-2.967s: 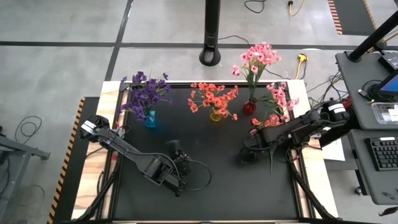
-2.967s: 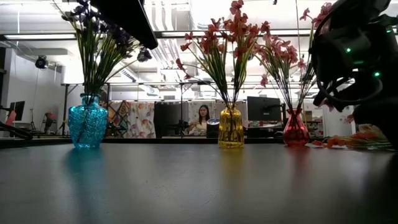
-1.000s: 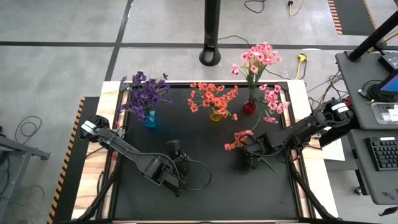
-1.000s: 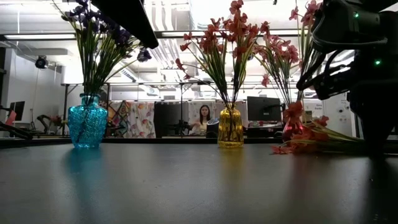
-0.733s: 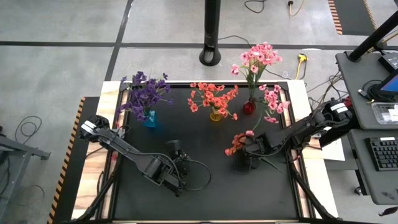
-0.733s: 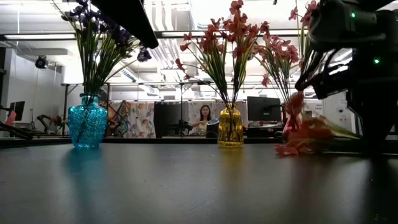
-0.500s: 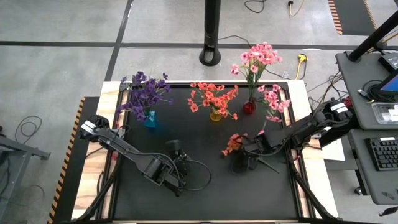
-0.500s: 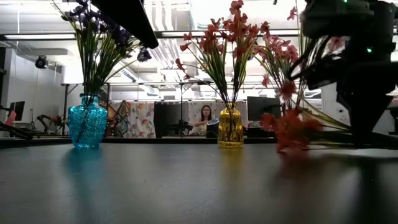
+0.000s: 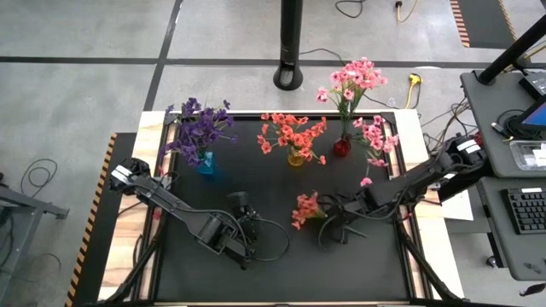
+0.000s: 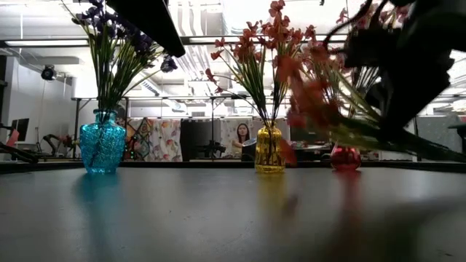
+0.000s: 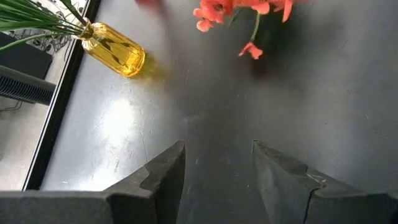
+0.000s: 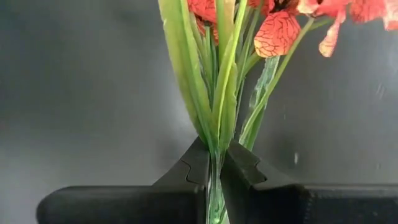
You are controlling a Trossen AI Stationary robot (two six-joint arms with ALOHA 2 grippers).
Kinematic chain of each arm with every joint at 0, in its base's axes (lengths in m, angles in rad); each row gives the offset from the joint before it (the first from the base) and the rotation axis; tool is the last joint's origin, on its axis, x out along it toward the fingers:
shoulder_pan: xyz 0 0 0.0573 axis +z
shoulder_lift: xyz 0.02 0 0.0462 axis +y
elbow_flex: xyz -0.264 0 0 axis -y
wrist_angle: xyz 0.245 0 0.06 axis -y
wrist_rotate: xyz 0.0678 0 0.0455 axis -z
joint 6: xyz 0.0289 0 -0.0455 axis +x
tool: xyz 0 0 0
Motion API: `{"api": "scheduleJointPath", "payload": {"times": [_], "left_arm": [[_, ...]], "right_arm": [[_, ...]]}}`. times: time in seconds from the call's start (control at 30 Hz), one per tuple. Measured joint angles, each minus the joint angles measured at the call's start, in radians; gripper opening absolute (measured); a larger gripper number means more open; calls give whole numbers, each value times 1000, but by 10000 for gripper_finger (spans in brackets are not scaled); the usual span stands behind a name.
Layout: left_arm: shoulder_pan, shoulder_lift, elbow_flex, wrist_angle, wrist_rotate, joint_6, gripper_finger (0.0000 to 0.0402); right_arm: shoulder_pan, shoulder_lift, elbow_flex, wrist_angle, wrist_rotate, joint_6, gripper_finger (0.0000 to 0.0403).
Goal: Sort flowers into vase by color
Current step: Put the orange flowers into the yellow flower vase
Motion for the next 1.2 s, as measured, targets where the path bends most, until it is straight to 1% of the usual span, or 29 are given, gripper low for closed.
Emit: {"api": "scheduleJointPath", "payload": {"times": [0.13, 0.23, 0.4, 0.5, 0.57, 0.73, 0.87, 1.0, 1.2], "left_arm": [[0, 0, 0, 0, 0, 0, 168], [0, 0, 0, 0, 0, 0, 168], [0, 0, 0, 0, 0, 0, 168], [0, 0, 0, 0, 0, 0, 168], [0, 0, 0, 0, 0, 0, 168], [0, 0, 0, 1, -1, 0, 168], [0, 0, 0, 1, -1, 0, 168], [0, 0, 0, 1, -1, 0, 168], [0, 0, 0, 1, -2, 0, 168]], "right_arm": [[21, -36, 0, 80, 106, -55, 18], [37, -63, 0, 158, 240, -126, 18], [46, -80, 0, 400, 513, -286, 18], [30, -77, 0, 569, 652, -364, 18], [11, -77, -1, 679, 715, -443, 18], [-44, -77, -21, 1004, 703, -623, 18], [-85, -76, -33, 1175, 699, -762, 18], [-139, -76, -36, 1257, 674, -829, 18], [-240, -73, -39, 1262, 648, -819, 18]]}}
